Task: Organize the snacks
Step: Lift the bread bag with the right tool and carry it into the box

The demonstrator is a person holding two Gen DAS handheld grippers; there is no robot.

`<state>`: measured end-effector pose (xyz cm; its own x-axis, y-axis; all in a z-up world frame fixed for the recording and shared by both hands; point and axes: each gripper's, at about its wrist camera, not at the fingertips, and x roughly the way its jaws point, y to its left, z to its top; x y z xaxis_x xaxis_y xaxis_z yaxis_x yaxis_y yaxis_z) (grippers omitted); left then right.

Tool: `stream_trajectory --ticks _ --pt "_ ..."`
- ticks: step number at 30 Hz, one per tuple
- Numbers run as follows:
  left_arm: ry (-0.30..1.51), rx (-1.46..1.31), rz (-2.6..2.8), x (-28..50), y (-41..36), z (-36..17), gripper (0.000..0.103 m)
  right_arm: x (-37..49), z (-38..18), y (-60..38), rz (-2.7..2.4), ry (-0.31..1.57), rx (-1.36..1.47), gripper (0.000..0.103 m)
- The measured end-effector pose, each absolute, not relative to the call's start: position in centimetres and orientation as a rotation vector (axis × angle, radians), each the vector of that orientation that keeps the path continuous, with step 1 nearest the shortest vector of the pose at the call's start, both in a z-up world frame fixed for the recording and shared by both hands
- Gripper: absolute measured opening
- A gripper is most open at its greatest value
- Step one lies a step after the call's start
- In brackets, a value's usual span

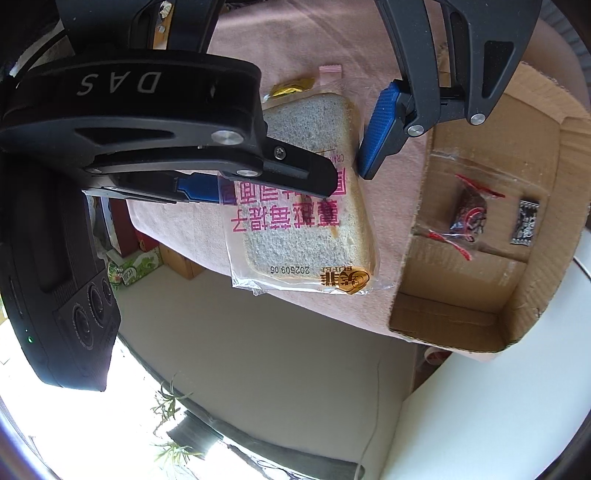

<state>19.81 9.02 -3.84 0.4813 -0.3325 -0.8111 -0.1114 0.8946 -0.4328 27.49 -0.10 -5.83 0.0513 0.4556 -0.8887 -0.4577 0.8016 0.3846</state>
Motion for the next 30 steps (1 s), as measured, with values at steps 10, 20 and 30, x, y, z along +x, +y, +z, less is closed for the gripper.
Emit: stream_trajectory --ticks 10,20,30 --pt "1.032 -0.528 -0.033 17.4 13.5 -4.1 0.063 26.4 -5.6 6.9 0.794 1.348 -0.083 0.071" --pt "1.035 -0.578 0.059 15.3 18.2 -5.7 0.063 25.2 -7.4 13.0 0.879 1.371 -0.152 0.071" --pt "1.058 -0.601 0.094 14.5 20.7 -7.6 0.063 24.2 -9.8 15.9 0.910 1.399 -0.189 0.071"
